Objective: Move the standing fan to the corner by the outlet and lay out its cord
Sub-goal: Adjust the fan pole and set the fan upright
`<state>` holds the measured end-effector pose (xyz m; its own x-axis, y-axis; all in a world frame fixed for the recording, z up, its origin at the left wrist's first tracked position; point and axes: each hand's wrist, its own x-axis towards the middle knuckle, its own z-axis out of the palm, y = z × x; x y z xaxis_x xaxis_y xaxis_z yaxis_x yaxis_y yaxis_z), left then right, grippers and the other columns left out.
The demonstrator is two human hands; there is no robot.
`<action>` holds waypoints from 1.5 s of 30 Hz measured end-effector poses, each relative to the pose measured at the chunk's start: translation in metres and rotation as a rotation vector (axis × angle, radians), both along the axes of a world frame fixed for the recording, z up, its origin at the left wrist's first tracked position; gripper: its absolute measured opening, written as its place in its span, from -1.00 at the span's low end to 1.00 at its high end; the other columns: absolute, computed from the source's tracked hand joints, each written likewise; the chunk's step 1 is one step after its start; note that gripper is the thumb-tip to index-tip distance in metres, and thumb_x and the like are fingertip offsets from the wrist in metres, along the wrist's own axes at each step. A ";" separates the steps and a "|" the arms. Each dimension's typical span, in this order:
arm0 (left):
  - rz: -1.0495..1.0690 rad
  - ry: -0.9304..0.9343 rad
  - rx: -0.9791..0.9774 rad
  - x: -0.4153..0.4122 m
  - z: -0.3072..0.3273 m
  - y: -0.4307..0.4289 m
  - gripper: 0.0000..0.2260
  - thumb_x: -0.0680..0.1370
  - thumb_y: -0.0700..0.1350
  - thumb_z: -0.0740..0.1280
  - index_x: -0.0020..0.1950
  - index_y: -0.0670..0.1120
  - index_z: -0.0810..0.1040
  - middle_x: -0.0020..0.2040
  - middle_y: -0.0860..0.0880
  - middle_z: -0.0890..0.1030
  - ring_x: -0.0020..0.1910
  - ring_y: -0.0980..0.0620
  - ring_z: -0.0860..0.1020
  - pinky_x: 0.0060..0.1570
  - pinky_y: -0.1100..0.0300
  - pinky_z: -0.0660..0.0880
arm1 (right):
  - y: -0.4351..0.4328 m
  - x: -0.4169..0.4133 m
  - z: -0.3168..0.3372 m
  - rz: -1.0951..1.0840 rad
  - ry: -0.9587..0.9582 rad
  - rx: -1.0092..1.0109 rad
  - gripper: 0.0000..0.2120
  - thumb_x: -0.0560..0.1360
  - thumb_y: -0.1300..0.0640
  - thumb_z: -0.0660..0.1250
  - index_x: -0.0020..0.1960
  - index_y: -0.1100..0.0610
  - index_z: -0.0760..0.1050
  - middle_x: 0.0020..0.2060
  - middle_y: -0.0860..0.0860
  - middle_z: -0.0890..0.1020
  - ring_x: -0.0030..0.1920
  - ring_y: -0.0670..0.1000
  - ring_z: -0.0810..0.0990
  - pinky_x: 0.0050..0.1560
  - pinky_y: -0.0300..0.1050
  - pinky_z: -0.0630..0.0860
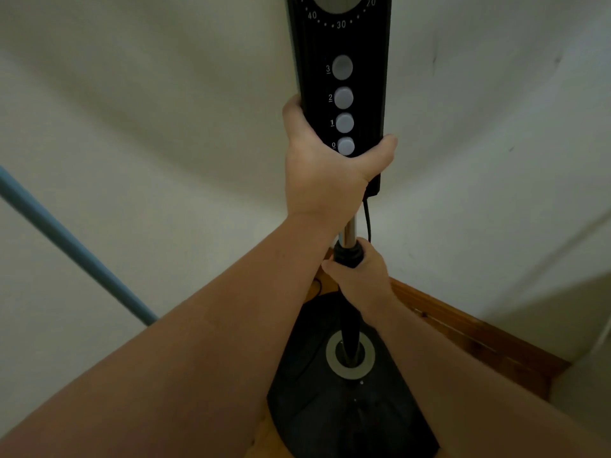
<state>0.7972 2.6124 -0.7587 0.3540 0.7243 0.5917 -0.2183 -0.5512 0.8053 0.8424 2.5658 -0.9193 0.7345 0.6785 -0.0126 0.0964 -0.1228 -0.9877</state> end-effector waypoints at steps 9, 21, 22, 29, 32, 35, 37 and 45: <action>0.001 0.030 -0.006 -0.002 0.002 0.001 -0.26 0.32 -0.19 0.62 0.37 -0.14 0.29 0.03 0.16 0.56 -0.03 0.29 0.61 -0.15 0.39 0.56 | 0.008 -0.004 0.005 -0.063 0.076 -0.032 -0.81 0.35 0.22 0.46 -0.11 0.07 0.50 -0.27 0.00 0.59 -0.29 -0.01 0.55 -0.30 -0.14 0.53; 0.002 0.062 -0.004 -0.004 0.003 0.001 -0.25 0.31 -0.16 0.62 0.37 -0.10 0.28 0.02 0.19 0.55 -0.03 0.32 0.60 -0.18 0.41 0.54 | 0.004 -0.005 0.001 -0.098 0.060 0.039 -0.53 0.28 -0.06 0.60 -0.03 -0.02 0.36 -0.14 -0.06 0.58 -0.27 -0.22 0.58 -0.44 -0.38 0.45; 0.001 0.061 -0.007 -0.005 0.003 0.001 -0.25 0.31 -0.16 0.62 0.37 -0.10 0.28 0.01 0.19 0.55 -0.04 0.32 0.60 -0.18 0.41 0.55 | 0.003 -0.002 0.001 -0.082 0.028 0.009 -0.57 0.31 -0.02 0.58 -0.04 0.00 0.36 -0.17 -0.06 0.58 -0.31 -0.19 0.57 -0.44 -0.36 0.45; 0.005 0.059 0.000 -0.004 0.000 0.000 -0.26 0.31 -0.18 0.62 0.36 -0.12 0.29 -0.02 0.19 0.55 -0.07 0.33 0.60 -0.22 0.43 0.53 | -0.008 0.012 -0.001 0.190 0.193 0.065 -0.74 0.26 0.20 0.42 -0.08 0.03 0.49 -0.29 0.06 0.54 -0.29 0.06 0.51 -0.28 -0.09 0.50; 0.008 0.064 0.006 -0.004 -0.001 0.001 -0.26 0.31 -0.16 0.62 0.36 -0.10 0.28 -0.01 0.20 0.55 -0.07 0.34 0.60 -0.22 0.44 0.53 | -0.010 0.007 -0.004 0.117 0.173 0.094 -0.60 0.34 0.08 0.56 0.04 -0.08 0.41 -0.11 -0.08 0.60 -0.20 -0.12 0.60 -0.34 -0.39 0.51; 0.002 0.066 -0.001 -0.004 -0.001 0.001 -0.25 0.31 -0.17 0.62 0.36 -0.11 0.27 0.01 0.18 0.56 -0.05 0.30 0.61 -0.20 0.40 0.55 | -0.008 0.004 -0.002 0.035 0.146 0.070 -0.48 0.27 -0.07 0.63 0.02 -0.09 0.34 -0.05 -0.10 0.58 -0.16 -0.20 0.60 -0.41 -0.43 0.48; 0.002 0.065 0.001 -0.004 -0.002 0.002 -0.25 0.31 -0.18 0.62 0.36 -0.13 0.27 0.00 0.17 0.55 -0.06 0.31 0.61 -0.20 0.41 0.55 | -0.008 0.007 -0.003 0.048 0.129 0.057 -0.57 0.29 0.01 0.61 -0.02 -0.06 0.40 -0.14 -0.10 0.60 -0.29 -0.22 0.59 -0.43 -0.38 0.49; -0.003 0.061 -0.007 -0.004 -0.004 0.002 -0.23 0.30 -0.17 0.62 0.39 -0.13 0.27 0.01 0.18 0.55 -0.05 0.31 0.61 -0.17 0.39 0.56 | -0.010 0.003 -0.005 0.063 0.154 0.157 -0.51 0.30 -0.08 0.60 0.03 -0.14 0.35 -0.06 -0.10 0.58 -0.23 -0.30 0.59 -0.38 -0.49 0.46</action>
<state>0.7931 2.6141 -0.7627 0.3919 0.7273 0.5634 -0.1702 -0.5445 0.8213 0.8450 2.5562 -0.9243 0.6880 0.7256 -0.0118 -0.0541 0.0350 -0.9979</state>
